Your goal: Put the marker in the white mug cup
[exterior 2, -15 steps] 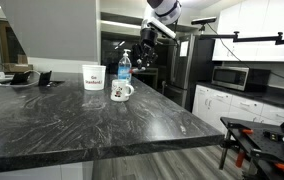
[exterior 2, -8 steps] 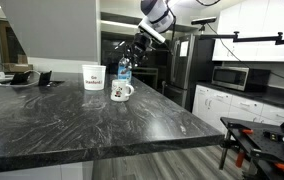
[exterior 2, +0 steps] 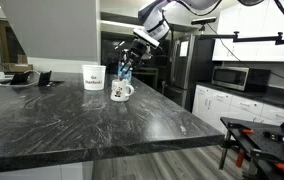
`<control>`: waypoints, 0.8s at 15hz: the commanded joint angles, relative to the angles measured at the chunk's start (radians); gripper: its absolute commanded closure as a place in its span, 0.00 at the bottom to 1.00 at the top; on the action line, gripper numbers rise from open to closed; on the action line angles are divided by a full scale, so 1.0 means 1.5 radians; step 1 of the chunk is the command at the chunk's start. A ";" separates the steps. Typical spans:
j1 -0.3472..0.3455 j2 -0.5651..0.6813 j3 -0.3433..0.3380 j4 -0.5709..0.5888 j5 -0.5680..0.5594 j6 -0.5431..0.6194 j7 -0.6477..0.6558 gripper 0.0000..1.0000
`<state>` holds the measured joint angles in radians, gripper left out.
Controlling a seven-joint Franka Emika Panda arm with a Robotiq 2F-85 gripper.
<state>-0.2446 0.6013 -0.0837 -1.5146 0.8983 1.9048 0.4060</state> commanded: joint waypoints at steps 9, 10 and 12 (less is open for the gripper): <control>0.001 0.008 -0.013 0.022 0.018 0.029 0.039 0.38; 0.004 0.005 -0.015 0.023 0.011 0.039 0.038 0.31; 0.026 -0.009 -0.027 0.024 -0.042 0.072 0.030 0.16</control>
<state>-0.2485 0.6131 -0.0963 -1.4783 0.9070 1.9589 0.4586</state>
